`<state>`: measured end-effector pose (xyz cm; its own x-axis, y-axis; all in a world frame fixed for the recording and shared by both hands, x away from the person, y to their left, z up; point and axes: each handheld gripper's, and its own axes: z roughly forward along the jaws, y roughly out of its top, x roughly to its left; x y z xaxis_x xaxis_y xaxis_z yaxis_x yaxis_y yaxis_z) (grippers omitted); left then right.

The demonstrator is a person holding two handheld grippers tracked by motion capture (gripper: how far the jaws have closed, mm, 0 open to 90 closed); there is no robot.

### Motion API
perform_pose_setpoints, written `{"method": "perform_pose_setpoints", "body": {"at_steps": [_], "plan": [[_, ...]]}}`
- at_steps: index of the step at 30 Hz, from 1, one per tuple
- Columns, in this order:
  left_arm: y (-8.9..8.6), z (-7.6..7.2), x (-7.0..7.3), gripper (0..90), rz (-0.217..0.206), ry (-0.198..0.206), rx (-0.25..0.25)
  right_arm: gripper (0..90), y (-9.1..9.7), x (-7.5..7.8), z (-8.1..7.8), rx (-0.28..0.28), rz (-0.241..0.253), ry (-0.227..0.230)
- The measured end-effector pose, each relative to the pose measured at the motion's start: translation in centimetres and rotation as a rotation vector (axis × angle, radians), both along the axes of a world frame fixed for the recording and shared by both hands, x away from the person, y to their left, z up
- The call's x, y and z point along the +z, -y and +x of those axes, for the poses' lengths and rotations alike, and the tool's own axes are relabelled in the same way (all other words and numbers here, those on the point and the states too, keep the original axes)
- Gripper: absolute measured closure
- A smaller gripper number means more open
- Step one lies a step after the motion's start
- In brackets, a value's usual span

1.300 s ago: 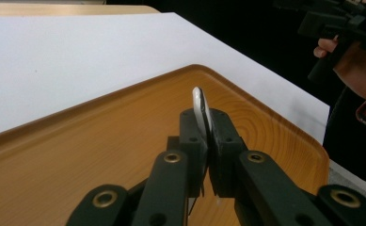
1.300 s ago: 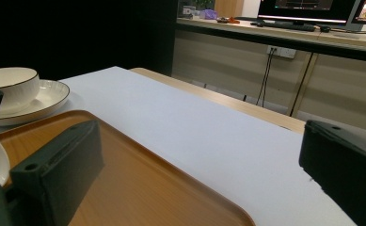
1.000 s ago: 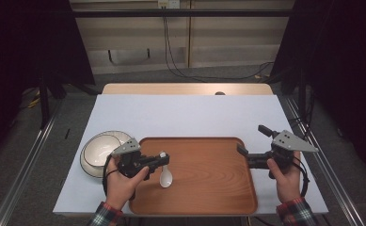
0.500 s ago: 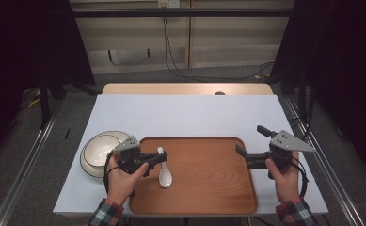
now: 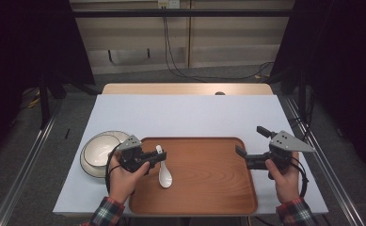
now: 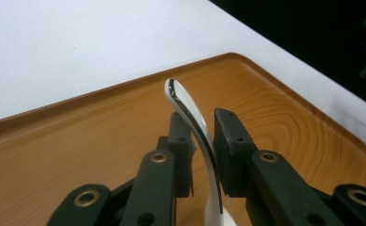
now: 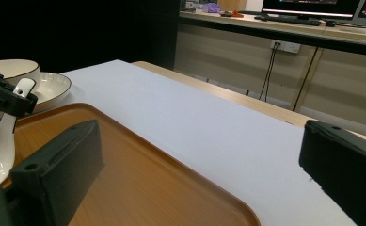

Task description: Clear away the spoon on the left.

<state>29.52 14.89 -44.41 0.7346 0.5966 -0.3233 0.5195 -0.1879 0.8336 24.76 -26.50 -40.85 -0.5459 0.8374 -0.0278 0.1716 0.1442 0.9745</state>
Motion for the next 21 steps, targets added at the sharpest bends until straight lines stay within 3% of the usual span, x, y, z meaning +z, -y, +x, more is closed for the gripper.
{"method": "perform_pose_setpoints", "body": {"at_steps": [6,21], "plan": [[0.22,0.14,-0.39,73.8,0.037,-0.007,0.003,0.0,0.1,0.0,-0.01,0.001,0.002,0.003],[0.67,0.06,-0.98,68.4,0.07,-0.012,-0.007,0.0,0.0,0.0,-0.03,0.011,0.0,0.004]]}}
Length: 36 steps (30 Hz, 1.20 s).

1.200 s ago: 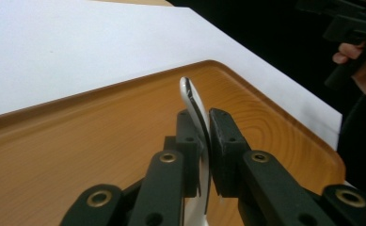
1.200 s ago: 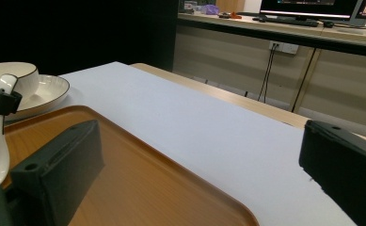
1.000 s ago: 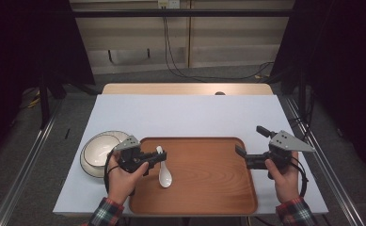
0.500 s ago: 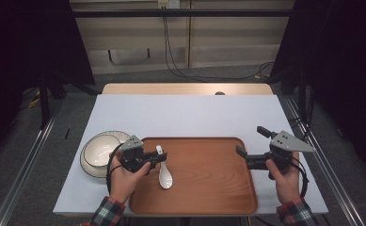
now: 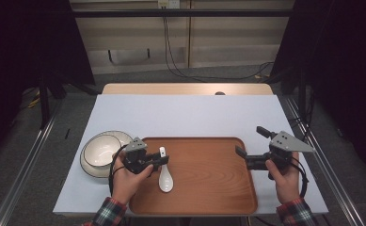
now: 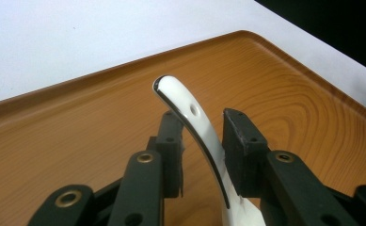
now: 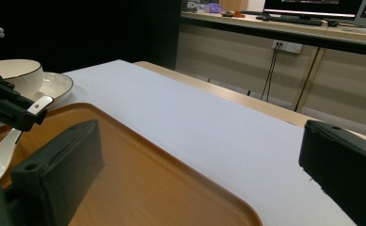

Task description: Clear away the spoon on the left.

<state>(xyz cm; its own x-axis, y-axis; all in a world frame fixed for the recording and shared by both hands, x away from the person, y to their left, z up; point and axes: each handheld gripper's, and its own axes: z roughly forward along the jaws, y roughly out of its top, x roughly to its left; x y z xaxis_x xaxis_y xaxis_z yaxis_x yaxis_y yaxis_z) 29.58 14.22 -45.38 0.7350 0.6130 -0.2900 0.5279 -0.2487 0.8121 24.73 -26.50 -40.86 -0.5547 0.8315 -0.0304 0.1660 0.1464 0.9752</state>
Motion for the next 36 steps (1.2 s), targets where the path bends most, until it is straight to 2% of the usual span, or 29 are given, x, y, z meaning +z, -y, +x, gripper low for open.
{"method": "perform_pose_setpoints", "body": {"at_steps": [18,19,24,32,36], "plan": [[0.0,0.1,-0.3,66.6,0.012,-0.006,0.01,0.0,0.0,0.0,0.0,-0.006,0.0,-0.001],[-0.1,0.1,-0.4,66.4,0.026,-0.007,0.017,0.0,0.0,0.0,0.0,-0.004,-0.002,0.0],[-0.1,0.1,-0.6,65.7,0.018,-0.014,0.016,0.0,0.0,0.0,0.0,0.0,0.0,-0.002],[-0.1,0.1,-0.9,63.4,0.045,-0.023,0.029,0.0,0.0,0.0,-0.1,0.0,0.0,-0.003],[-0.1,0.2,-1.0,62.9,0.037,-0.027,0.029,0.0,0.1,0.0,-0.1,-0.002,0.001,-0.005]]}}
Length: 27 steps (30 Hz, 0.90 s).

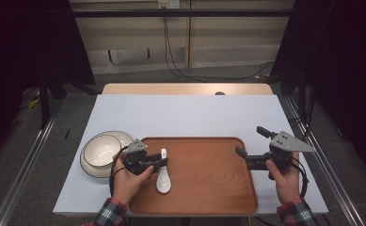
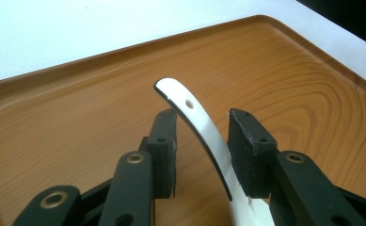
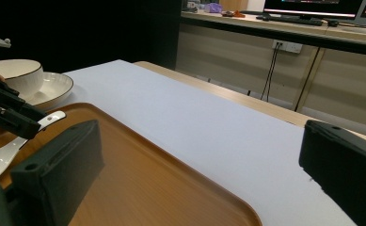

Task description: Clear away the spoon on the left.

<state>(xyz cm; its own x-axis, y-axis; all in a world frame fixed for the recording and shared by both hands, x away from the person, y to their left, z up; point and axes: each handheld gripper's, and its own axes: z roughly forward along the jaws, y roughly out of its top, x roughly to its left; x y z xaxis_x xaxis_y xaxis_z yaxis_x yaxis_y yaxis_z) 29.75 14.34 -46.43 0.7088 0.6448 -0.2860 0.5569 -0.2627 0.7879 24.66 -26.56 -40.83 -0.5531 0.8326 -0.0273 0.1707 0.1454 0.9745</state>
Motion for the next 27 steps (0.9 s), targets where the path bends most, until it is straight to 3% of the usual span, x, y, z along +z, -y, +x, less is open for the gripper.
{"method": "perform_pose_setpoints", "body": {"at_steps": [19,27], "plan": [[-0.09,0.01,-0.35,58.3,0.022,-0.021,0.016,0.0,0.09,0.11,-0.1,-0.004,0.003,0.006],[-0.39,0.1,0.08,49.8,0.009,-0.011,0.038,0.0,0.12,0.12,-0.12,0.0,0.0,0.001]]}}
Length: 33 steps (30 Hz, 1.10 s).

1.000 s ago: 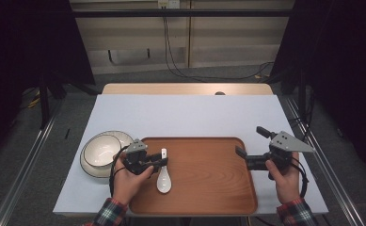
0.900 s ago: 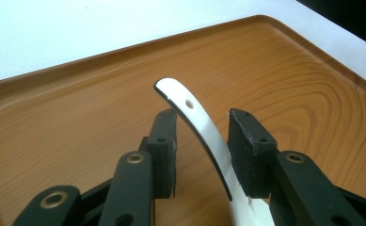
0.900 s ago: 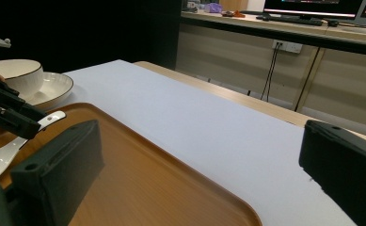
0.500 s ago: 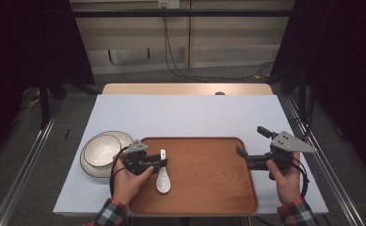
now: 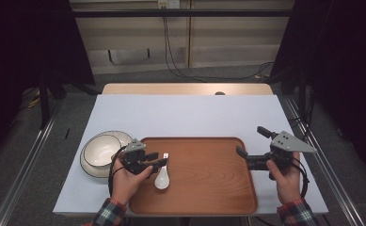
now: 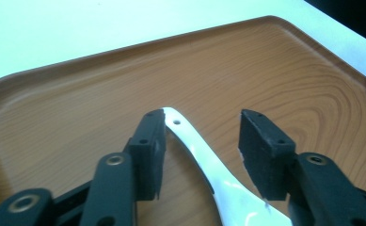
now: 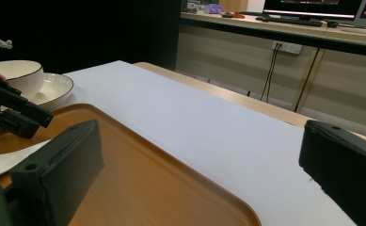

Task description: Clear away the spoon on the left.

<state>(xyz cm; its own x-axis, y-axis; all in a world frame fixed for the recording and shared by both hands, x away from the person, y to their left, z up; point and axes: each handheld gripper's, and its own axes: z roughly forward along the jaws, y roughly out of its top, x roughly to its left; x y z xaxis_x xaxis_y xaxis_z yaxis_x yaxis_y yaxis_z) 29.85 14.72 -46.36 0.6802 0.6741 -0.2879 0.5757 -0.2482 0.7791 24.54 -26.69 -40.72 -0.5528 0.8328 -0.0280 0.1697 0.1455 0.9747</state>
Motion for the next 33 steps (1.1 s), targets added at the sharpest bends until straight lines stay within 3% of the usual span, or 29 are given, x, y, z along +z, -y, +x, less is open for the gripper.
{"method": "perform_pose_setpoints", "body": {"at_steps": [3,7,15,22,33], "plan": [[-0.1,0.0,0.2,47.5,-0.007,0.003,0.001,0.0,0.0,0.0,0.0,-0.006,0.001,0.004],[-0.2,-0.1,0.9,41.6,-0.046,0.012,0.006,0.0,0.0,0.0,0.0,-0.003,0.0,0.003],[-1.0,-0.1,2.5,33.1,-0.106,0.057,0.007,0.0,0.0,0.0,0.0,-0.004,0.001,0.007],[-1.7,0.0,3.5,31.9,-0.117,0.094,0.015,0.0,0.1,0.0,0.0,0.002,0.001,0.007],[-3.3,0.1,5.0,27.5,-0.179,0.138,0.036,0.0,0.2,0.0,0.0,-0.008,0.004,0.009]]}}
